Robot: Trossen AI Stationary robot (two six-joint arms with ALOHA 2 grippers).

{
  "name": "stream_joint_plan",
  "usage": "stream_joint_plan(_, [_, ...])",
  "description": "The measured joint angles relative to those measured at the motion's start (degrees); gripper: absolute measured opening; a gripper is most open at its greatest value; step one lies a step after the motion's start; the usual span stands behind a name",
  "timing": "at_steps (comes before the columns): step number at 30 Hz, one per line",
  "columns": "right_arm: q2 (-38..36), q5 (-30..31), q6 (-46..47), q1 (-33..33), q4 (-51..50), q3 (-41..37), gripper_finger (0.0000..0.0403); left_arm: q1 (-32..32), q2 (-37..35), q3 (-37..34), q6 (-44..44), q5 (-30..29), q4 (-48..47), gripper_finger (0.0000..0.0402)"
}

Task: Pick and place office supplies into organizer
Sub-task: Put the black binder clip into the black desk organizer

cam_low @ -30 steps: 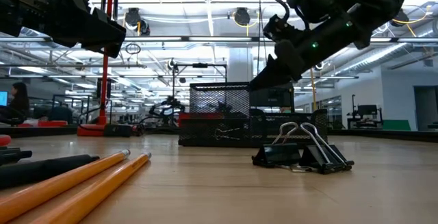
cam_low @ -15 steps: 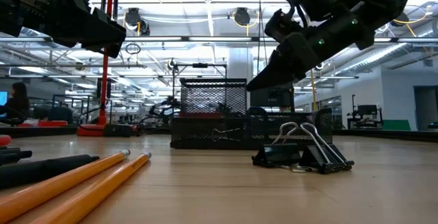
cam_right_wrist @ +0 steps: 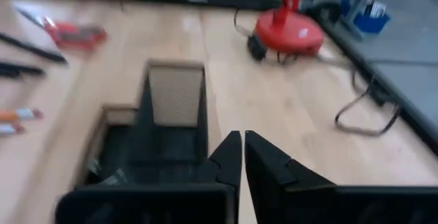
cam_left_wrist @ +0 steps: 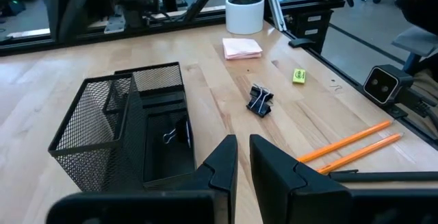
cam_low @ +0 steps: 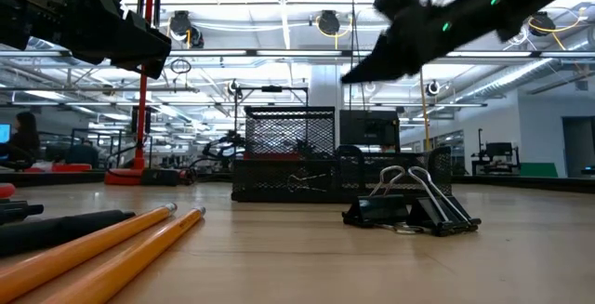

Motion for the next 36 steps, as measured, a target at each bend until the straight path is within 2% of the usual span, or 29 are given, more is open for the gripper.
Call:
stream_joint_plan(4, [-5.78, -5.5, -0.46, 4.29, -4.44, 0.0, 0.0049, 0.01, 0.0, 0.0, 0.0, 0.0, 0.0, 0.0047])
stream_joint_plan(7, [-7.12, -7.94, 2.23, 8.97, -5.8, 0.0, 0.0079, 0.0, 0.0, 0.0, 0.0, -0.19, 0.0, 0.0047])
stream_joint_plan(12, [-3.44, -9.09, 6.56, 17.6, -5.61, 0.02, 0.0135, 0.0, 0.0, 0.0, 0.0, -1.03, 0.02, 0.0047])
stream_joint_plan(16, [1.9, -8.92, 9.25, 21.97, -3.78, 0.02, 0.016, 0.02, 0.0, 0.01, 0.0, -1.95, 0.06, 0.0047])
stream_joint_plan(23, [11.86, -9.09, 12.15, 21.95, 8.16, 0.04, 0.0164, 0.01, 0.0, 0.0, -0.11, -2.32, 0.05, 0.0047])
stream_joint_plan(26, [14.38, -9.18, 12.88, 21.54, 9.69, 0.05, 0.0164, 0.02, 0.0, 0.0, -0.13, -2.32, 0.04, 0.0047])
stream_joint_plan(36, [23.02, -16.54, 17.64, 21.51, 18.13, 0.11, 0.0165, 0.02, 0.0, 0.0, -0.28, -2.32, -0.1, 0.0047])
